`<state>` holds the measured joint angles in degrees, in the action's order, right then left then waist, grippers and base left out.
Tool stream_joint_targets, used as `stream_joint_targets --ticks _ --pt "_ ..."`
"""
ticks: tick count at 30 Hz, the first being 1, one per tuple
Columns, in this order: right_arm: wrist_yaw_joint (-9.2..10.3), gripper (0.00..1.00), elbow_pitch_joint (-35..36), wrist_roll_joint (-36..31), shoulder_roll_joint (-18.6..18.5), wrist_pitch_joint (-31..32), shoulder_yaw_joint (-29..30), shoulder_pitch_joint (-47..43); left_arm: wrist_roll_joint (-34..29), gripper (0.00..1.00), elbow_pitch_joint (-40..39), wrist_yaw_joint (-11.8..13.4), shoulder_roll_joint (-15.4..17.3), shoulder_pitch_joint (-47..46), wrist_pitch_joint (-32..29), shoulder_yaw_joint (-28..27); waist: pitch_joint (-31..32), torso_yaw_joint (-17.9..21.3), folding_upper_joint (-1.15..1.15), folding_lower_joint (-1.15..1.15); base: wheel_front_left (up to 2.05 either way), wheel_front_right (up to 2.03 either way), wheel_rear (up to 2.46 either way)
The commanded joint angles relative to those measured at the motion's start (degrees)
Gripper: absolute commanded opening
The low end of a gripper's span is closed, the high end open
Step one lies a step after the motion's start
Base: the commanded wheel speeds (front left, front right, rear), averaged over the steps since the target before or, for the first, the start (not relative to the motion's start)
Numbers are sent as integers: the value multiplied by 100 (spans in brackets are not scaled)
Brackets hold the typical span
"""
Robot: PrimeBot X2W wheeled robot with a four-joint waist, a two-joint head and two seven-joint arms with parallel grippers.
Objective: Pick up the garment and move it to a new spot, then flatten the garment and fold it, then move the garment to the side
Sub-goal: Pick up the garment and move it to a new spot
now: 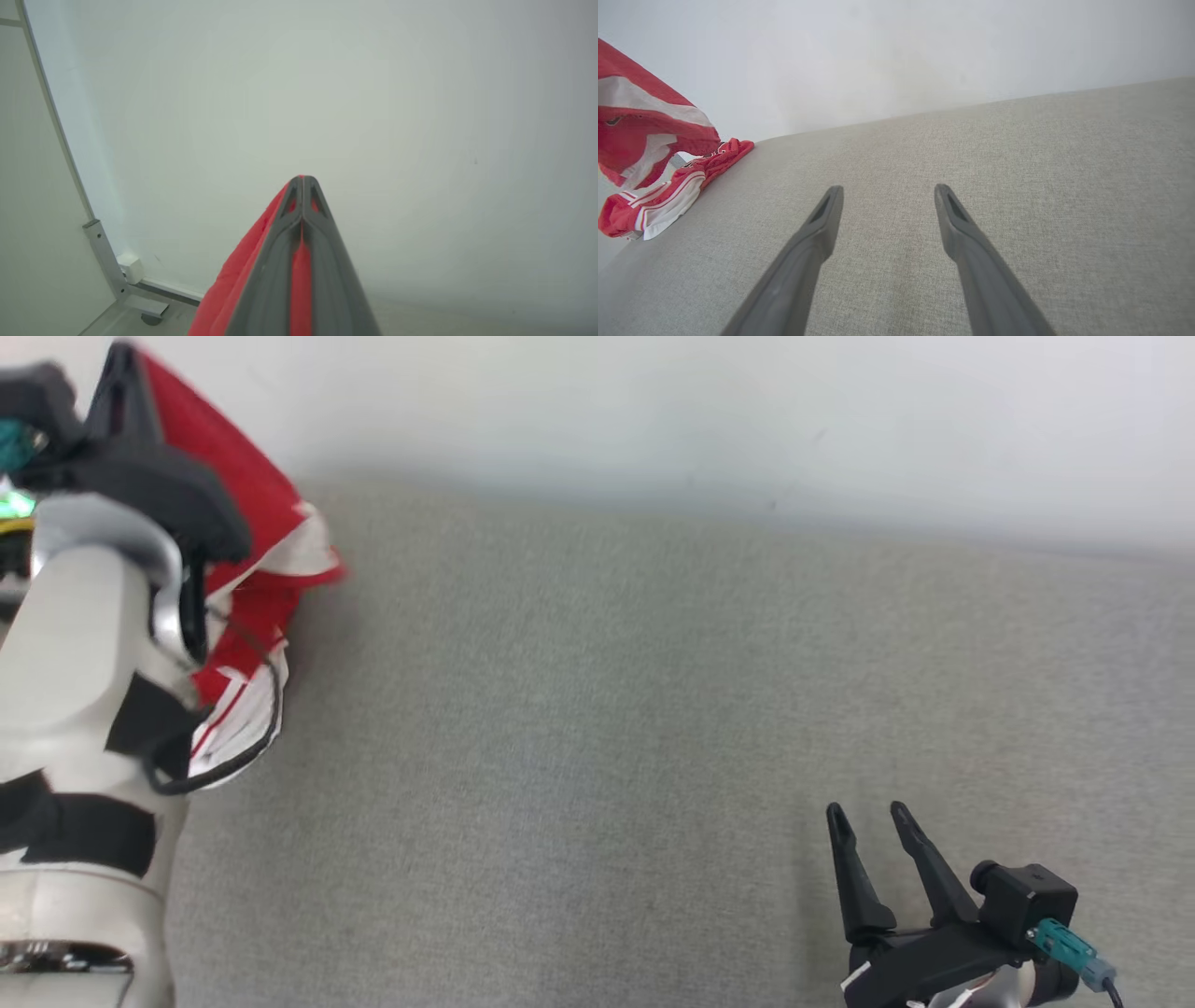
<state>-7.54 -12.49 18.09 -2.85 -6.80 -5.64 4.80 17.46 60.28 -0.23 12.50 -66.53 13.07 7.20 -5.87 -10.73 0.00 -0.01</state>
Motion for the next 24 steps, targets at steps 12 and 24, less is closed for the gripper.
stream_joint_targets --ticks 12,24 --pt "10 100 -161 -50 -5 -73 248 -14 -156 0 -1863 -188 -731 264 -92 636 459 1176 0 1 0 0 0" --pt "10 100 -118 52 -5 -153 357 6 133 0 -3588 58 -902 2240 -849 1247 92 2190 0 1 0 0 0"
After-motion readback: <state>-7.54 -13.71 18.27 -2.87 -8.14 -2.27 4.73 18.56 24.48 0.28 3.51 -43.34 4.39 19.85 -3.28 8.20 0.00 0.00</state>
